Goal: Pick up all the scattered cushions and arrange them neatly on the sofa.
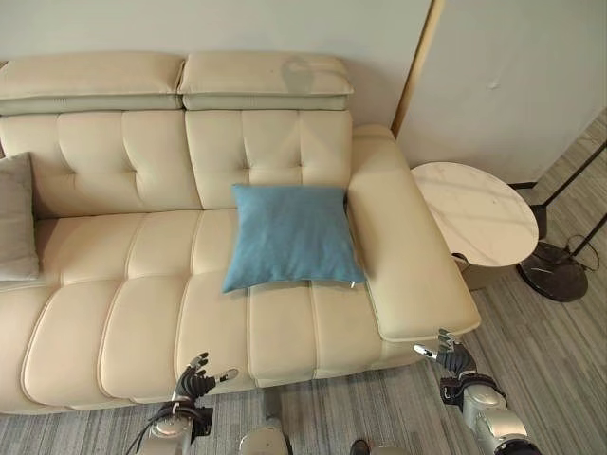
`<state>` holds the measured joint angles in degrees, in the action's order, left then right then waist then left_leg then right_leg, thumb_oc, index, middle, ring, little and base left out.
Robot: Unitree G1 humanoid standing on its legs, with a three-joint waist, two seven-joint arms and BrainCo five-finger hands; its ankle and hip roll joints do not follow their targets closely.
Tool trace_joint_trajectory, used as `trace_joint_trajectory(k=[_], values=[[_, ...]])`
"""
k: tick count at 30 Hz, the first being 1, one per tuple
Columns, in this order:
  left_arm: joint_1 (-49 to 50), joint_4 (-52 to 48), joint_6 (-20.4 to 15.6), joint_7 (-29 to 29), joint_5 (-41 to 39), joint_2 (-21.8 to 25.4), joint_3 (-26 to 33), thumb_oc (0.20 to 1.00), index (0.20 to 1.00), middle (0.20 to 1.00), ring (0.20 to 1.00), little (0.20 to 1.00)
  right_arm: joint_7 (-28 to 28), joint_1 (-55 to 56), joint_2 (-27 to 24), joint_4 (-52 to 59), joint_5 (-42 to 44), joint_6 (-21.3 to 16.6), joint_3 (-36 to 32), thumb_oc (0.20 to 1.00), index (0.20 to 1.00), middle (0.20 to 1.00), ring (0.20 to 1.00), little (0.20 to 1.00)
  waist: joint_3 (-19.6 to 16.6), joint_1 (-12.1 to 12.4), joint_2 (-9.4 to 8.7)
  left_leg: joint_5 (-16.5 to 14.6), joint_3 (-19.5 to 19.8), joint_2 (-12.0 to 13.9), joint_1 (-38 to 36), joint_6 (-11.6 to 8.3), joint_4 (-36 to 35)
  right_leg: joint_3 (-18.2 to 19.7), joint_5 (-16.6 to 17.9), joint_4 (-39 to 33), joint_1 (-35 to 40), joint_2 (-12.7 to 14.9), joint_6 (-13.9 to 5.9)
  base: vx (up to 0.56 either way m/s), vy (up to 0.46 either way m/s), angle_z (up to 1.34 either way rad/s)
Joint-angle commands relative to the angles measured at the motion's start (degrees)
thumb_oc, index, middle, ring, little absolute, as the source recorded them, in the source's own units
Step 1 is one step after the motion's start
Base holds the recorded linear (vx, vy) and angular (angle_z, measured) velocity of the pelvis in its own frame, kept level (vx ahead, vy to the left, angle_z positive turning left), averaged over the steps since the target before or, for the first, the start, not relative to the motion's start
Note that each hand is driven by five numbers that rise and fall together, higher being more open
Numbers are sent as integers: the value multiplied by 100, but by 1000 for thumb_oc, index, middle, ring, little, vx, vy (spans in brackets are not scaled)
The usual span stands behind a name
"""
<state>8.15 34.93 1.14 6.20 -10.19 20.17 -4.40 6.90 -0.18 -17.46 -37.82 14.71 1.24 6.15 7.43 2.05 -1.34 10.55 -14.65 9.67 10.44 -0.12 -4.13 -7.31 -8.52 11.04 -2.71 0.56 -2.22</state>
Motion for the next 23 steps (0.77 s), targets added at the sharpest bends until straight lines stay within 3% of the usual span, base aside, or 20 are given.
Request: trace_joint_trajectory(k=[1, 3, 5, 10, 13, 15, 18, 23], values=[[-510, -91, -198, 84, -336, 169, 58, 1000, 1000, 1000, 1000, 1000, 124, -211, -112, 236, 178, -295, -57, 1000, 1000, 1000, 1000, 1000, 209, -15, -234, -87, 188, -392, 411, -282, 491, 24, -245, -873, 607, -68, -76, -279, -156, 6], [-637, -35, -244, 133, -581, 106, 57, 1000, 1000, 1000, 1000, 1000, 177, -308, -133, 175, 219, -312, -38, 1000, 1000, 1000, 1000, 1000, 395, -23, -158, -29, 468, -398, 546, -435, 514, -74, -232, -721, 399, -64, -23, -342, -128, 10], [-652, -6, -247, 115, -640, 74, 45, 1000, 1000, 1000, 1000, 1000, 156, -314, -125, 148, 227, -292, -41, 1000, 1000, 1000, 1000, 1000, 390, -100, -145, -217, 650, -428, 560, -358, 655, -226, -133, -710, 259, 14, -42, -235, -62, 16], [-596, 67, -191, 11, -974, 17, 102, 1000, 1000, 1000, 1000, 1000, 87, -216, -98, 190, 261, -252, -37, 1000, 1000, 1000, 1000, 1000, 316, -291, -337, -1078, 627, -270, 211, -209, 1621, -415, 54, -748, 102, 336, 24, -132, -31, 48], [-631, 115, -206, -25, -1040, -34, 95, 1000, 1000, 1000, 1000, 1000, 57, -208, -108, 151, 259, -250, -41, 1000, 1000, 1000, 1000, 1000, 256, -379, -337, -1359, 609, -190, -172, -204, 1676, -472, 73, -781, 91, 389, 37, -39, 22, 43], [-641, 117, -213, -20, -1010, -71, 73, 1000, 1000, 1000, 1000, 1000, 41, -192, -87, 90, 278, -255, -74, 1000, 1000, 1000, 1000, 1000, 133, -489, -251, -1371, 503, -90, -645, -281, 1316, -558, 79, -843, 95, 364, 0, 22, 114, 33], [-598, 68, -181, -61, -847, -89, -17, 1000, 1000, 1000, 1000, 1000, 32, -111, -89, 122, 280, -258, -144, 1000, 1000, 1000, 1000, 1000, -79, -634, -44, -1126, 285, -94, -1058, -427, 326, -749, 161, -959, 126, 312, -81, 50, 161, 60], [-559, 99, -151, -89, -699, -117, -59, 1000, 1000, 1000, 1000, 1000, 3, -112, -40, 87, 227, -222, -71, 1000, 1000, 1000, 1000, 1000, -185, -647, 3, -1099, 329, -220, -1304, -443, -63, -727, 348, -1107, 156, 334, -173, 6, 136, 14]])
